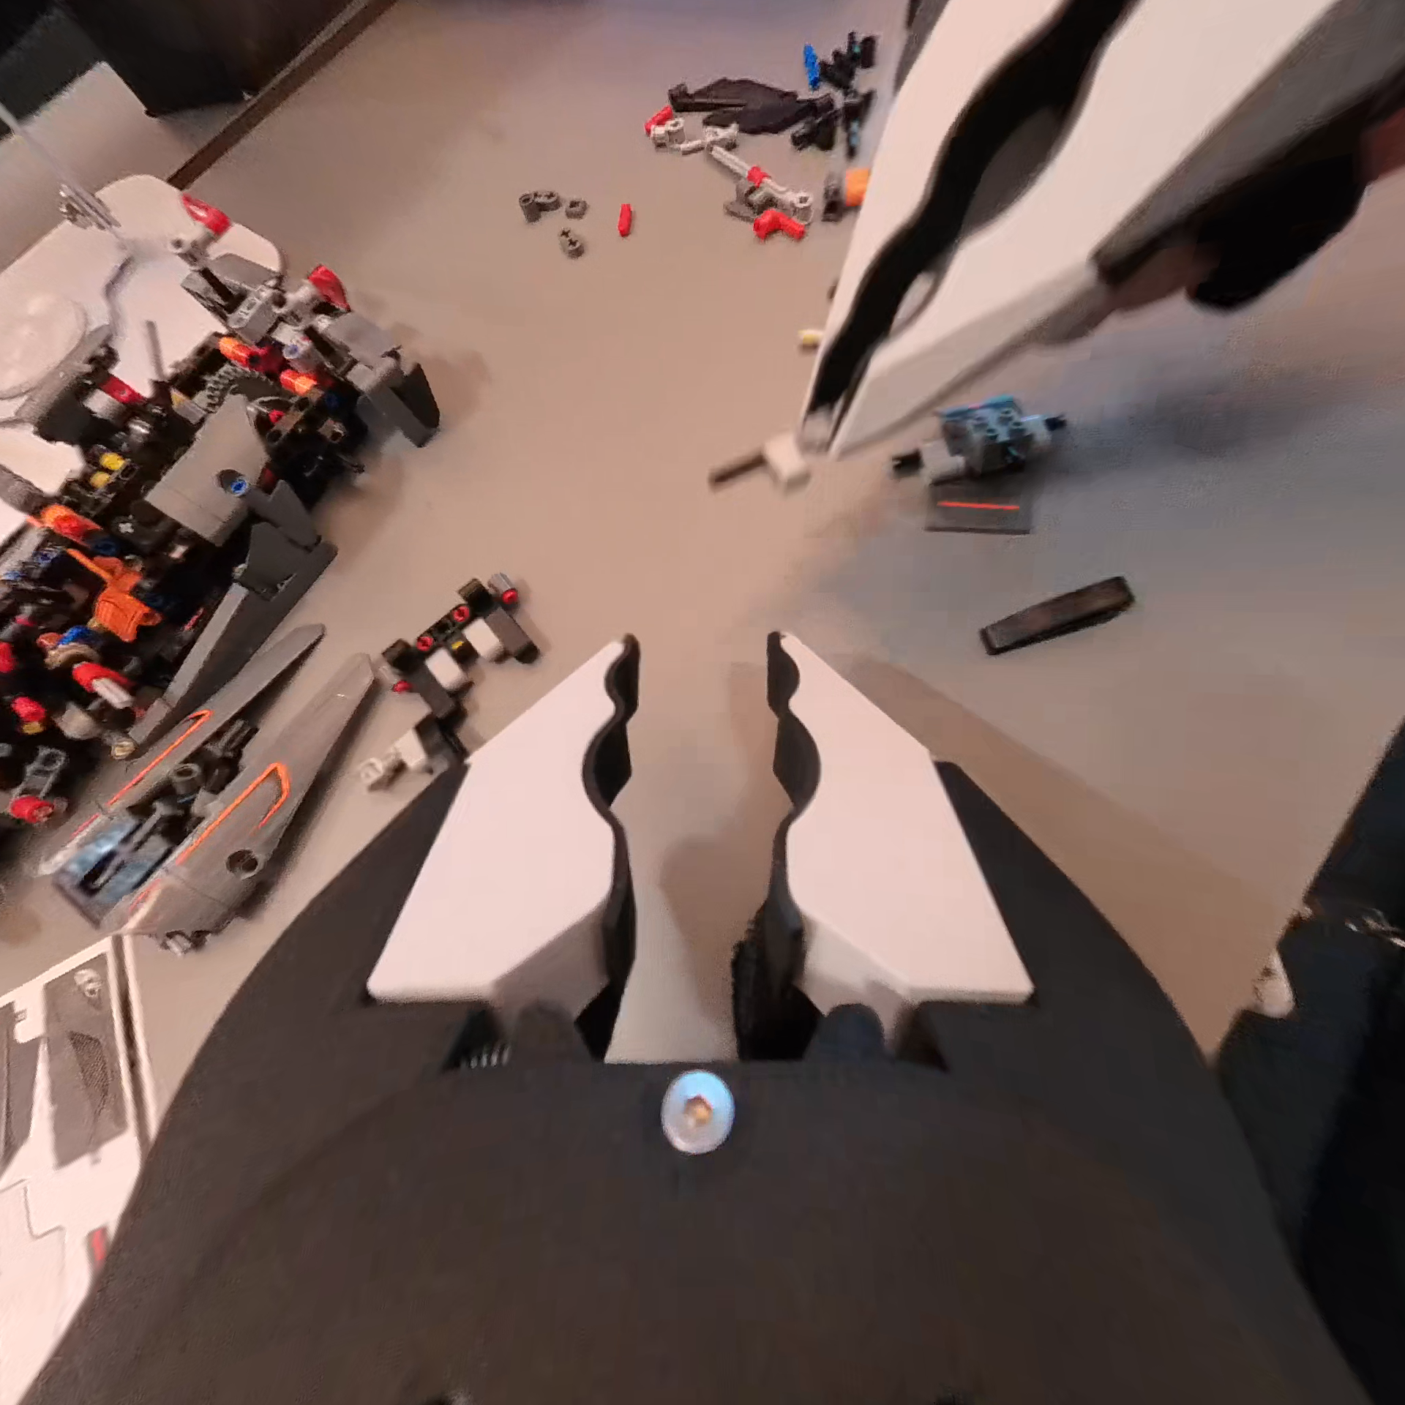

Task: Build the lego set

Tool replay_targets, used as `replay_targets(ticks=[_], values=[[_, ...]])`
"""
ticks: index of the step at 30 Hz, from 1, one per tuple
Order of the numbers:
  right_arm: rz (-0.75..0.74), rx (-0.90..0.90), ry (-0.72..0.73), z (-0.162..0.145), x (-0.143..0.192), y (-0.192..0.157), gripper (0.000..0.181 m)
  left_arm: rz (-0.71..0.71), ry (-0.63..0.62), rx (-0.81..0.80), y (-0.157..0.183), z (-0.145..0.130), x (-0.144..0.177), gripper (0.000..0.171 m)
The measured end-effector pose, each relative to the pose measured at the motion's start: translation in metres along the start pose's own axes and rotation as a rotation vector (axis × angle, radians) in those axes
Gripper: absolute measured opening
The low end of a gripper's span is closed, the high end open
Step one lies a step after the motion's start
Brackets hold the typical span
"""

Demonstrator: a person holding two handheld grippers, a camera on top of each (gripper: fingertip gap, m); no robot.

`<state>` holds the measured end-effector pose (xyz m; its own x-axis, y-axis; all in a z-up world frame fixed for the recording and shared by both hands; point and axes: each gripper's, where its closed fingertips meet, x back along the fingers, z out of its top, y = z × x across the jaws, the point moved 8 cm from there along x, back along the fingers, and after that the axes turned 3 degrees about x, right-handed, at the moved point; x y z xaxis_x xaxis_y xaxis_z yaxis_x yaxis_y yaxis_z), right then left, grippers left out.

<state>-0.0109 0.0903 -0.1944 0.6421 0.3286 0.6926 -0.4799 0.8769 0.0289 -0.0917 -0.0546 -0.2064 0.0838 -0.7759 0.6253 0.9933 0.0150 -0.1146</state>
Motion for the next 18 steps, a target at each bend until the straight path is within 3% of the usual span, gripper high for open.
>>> replay_targets(ticks=[6,13,18], values=[[-0.013,0.007,-0.008,-0.037,0.062,-0.003,0.005,-0.176,-0.004,-0.006,0.046,0.001,0.002,0.039],[-0.011,-0.012,0.006,-0.062,0.073,-0.017,0.005,-0.111,-0.087,-0.111,0.095,-0.001,-0.022,0.058],[0.003,-0.012,0.039,-0.064,0.068,-0.021,0.006,-0.093,-0.082,-0.156,0.099,0.001,-0.032,0.031]])
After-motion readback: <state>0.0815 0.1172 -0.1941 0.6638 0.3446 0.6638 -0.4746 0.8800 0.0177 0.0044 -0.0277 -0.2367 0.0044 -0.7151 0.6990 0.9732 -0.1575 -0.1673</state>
